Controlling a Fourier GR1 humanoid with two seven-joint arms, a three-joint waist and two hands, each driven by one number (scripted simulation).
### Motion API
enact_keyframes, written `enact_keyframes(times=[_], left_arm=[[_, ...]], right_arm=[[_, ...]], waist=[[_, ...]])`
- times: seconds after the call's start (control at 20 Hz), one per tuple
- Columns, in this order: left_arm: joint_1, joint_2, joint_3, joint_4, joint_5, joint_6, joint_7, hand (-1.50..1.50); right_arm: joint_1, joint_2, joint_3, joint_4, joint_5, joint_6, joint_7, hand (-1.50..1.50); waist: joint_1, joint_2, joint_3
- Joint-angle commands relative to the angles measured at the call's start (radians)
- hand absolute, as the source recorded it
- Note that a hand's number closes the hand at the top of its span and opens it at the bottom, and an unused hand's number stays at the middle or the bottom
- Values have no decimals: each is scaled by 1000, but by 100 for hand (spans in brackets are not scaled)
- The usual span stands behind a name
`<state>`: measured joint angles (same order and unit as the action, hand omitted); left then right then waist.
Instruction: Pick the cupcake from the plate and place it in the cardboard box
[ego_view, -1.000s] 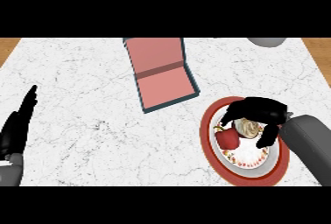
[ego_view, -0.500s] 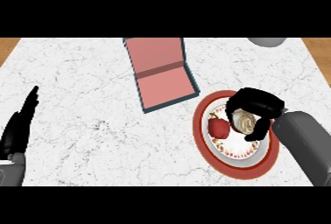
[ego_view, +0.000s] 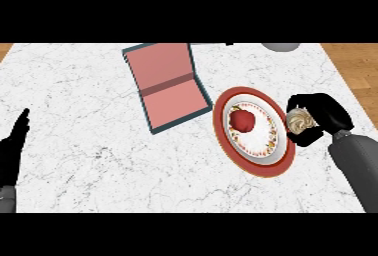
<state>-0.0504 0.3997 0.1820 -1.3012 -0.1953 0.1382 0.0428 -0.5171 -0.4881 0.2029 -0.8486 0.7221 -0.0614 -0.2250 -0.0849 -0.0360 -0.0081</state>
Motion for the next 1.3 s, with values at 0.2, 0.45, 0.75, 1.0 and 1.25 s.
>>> enact_keyframes(times=[0.2,0.45,0.75,1.0,1.25], left_arm=[[37,18,18,-17,16,-20,-1,0],[-3,14,17,-2,12,-15,6,0],[-24,9,3,-22,21,-47,4,0],[-21,-36,-39,-76,-29,-7,14,0],[-64,-34,-25,-26,-15,-34,15,0]], right_arm=[[-45,75,-35,-289,112,-191,485,150],[-44,171,112,-584,260,-109,733,150],[-170,298,147,-821,291,136,1044,150],[-345,434,75,-641,296,103,1082,150],[-487,485,-28,-414,273,-28,1044,150]], waist=[[-2,-16,-1],[10,2,2],[69,26,6],[99,37,8],[103,41,7]])
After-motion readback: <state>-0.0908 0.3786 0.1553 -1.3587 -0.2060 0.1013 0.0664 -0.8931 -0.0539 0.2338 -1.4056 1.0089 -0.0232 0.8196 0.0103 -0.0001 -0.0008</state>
